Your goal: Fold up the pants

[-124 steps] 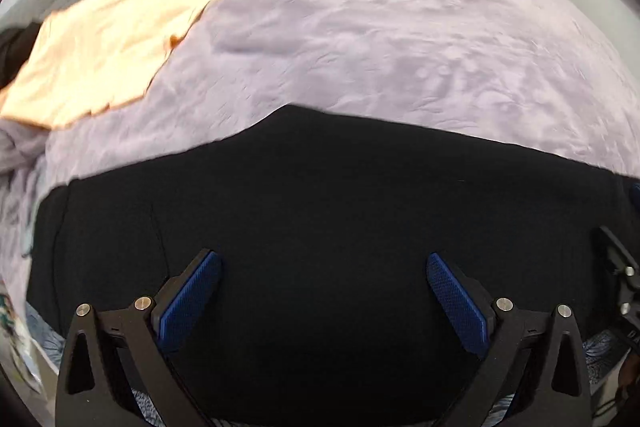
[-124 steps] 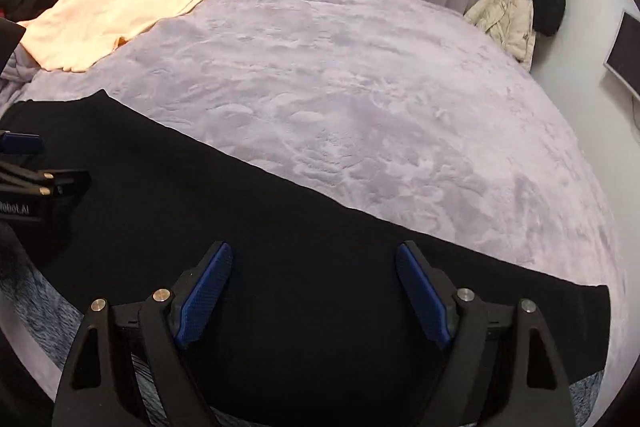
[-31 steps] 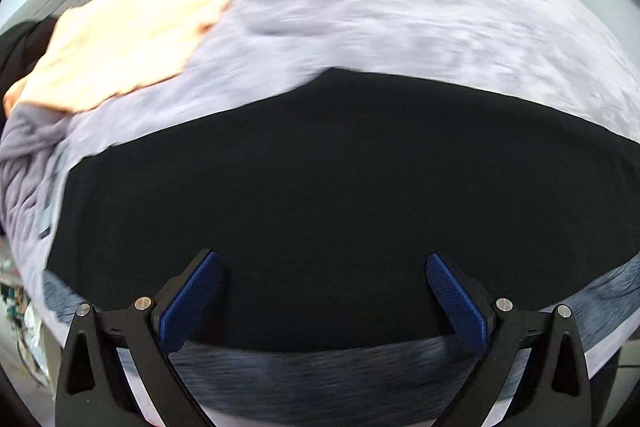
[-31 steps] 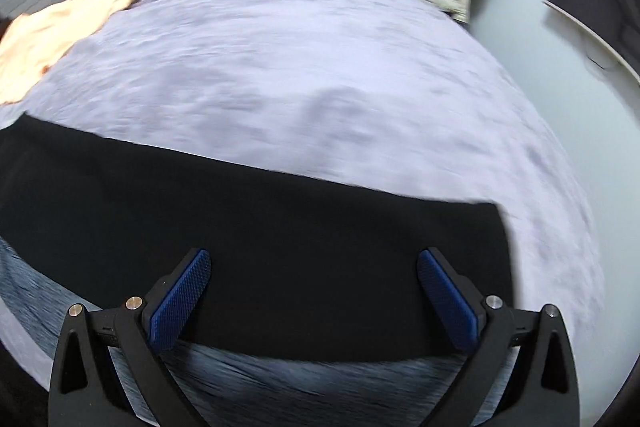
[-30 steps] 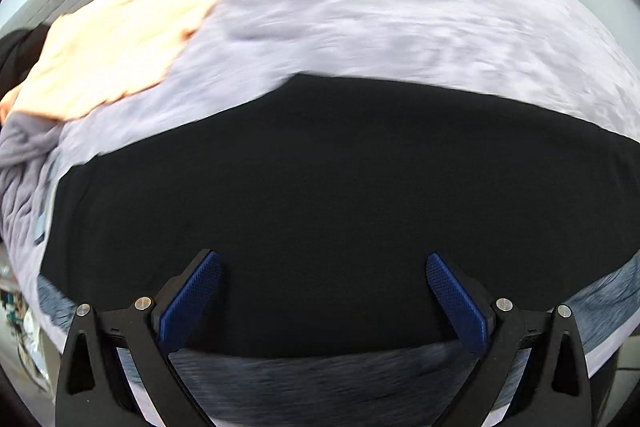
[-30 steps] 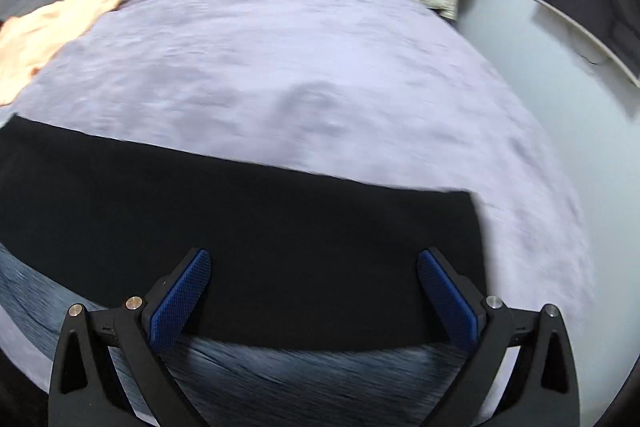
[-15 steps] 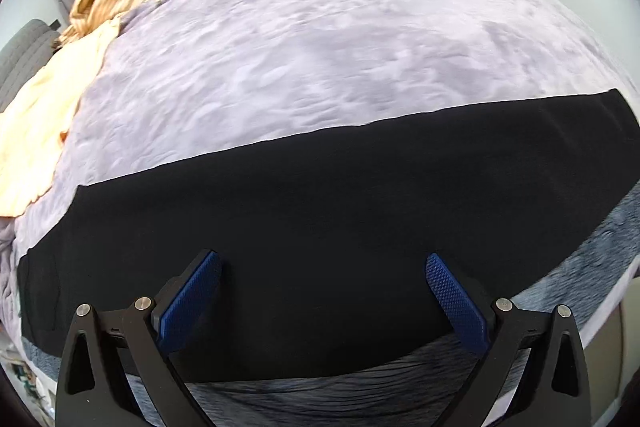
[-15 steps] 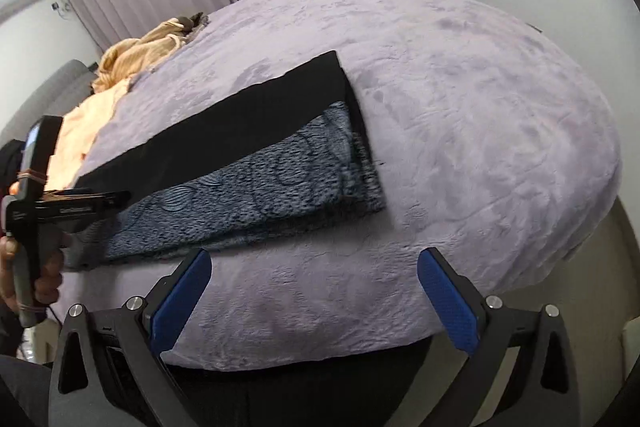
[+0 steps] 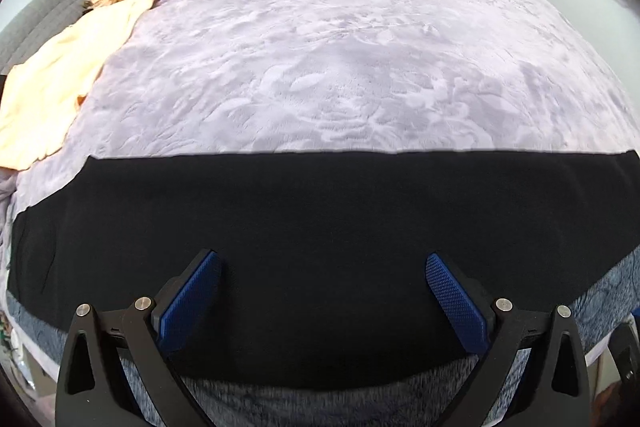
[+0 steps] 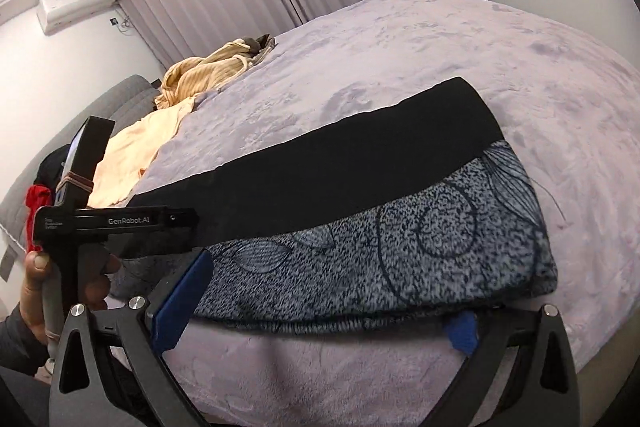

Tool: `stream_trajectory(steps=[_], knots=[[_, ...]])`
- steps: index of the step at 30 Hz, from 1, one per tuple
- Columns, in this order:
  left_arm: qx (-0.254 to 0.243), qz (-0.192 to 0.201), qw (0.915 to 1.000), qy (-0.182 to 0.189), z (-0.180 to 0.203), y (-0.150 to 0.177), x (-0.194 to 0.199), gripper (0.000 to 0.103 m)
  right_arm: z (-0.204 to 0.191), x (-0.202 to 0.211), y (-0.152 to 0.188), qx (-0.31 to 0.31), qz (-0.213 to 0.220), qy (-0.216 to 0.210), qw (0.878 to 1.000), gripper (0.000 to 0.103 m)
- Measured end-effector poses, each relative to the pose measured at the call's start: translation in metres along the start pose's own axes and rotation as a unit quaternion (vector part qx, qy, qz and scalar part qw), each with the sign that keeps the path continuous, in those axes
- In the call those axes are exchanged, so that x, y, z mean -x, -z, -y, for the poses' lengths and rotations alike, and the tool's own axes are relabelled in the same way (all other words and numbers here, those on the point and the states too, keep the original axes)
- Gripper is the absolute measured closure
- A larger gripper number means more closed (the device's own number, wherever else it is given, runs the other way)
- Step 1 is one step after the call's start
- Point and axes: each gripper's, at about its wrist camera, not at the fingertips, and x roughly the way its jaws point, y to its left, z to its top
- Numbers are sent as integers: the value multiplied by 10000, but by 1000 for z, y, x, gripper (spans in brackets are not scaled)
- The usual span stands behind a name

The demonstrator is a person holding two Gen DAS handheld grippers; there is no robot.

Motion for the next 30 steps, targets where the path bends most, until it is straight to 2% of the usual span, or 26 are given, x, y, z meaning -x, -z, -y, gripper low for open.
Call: stream_trajectory(steps=[3,6,8,10,12,15,19,22,24,25,26,28,30], knots=[[1,148,9999,-16,2,-23,-7,0,-1,-14,-14,5,96,47,9999,1],[-16,-73,9998,-177,8,-36,-19,0,-6,-24,-18,75,48,204,9998,1],[-102,-61,9999,-88,12,-28,-14,0,-10,-27,-12,213,30,298,9993,2],[-191,-297,9993,114,15,-5,-12,0,-14,-29,-4,405,-9,431,9982,2],[-215,-356,9990,187,14,14,-5,0,-20,-30,1,607,-23,583,9964,2],[-365,-470,9981,175,14,28,4,0,-21,-33,2,664,-44,661,9956,2],[-418,-708,9960,354,5,38,8,0,-18,-35,0,634,-43,653,9958,2],[-627,-535,9963,225,13,48,6,0,-22,-39,0,640,-47,755,9951,3],[-599,-434,9971,183,16,51,-1,0,-25,-40,-2,660,-82,939,9934,28],[-620,-378,9972,165,18,50,-3,0,-25,-39,-5,610,-132,922,9938,51],[-637,-321,9973,169,18,50,-5,0,-24,-38,-9,487,-157,885,9948,64],[-619,-263,9974,252,14,46,-11,0,-22,-33,-16,372,-150,867,9954,78],[-628,-196,9974,297,13,46,-14,0,-28,-32,-22,463,-177,929,9944,81]])
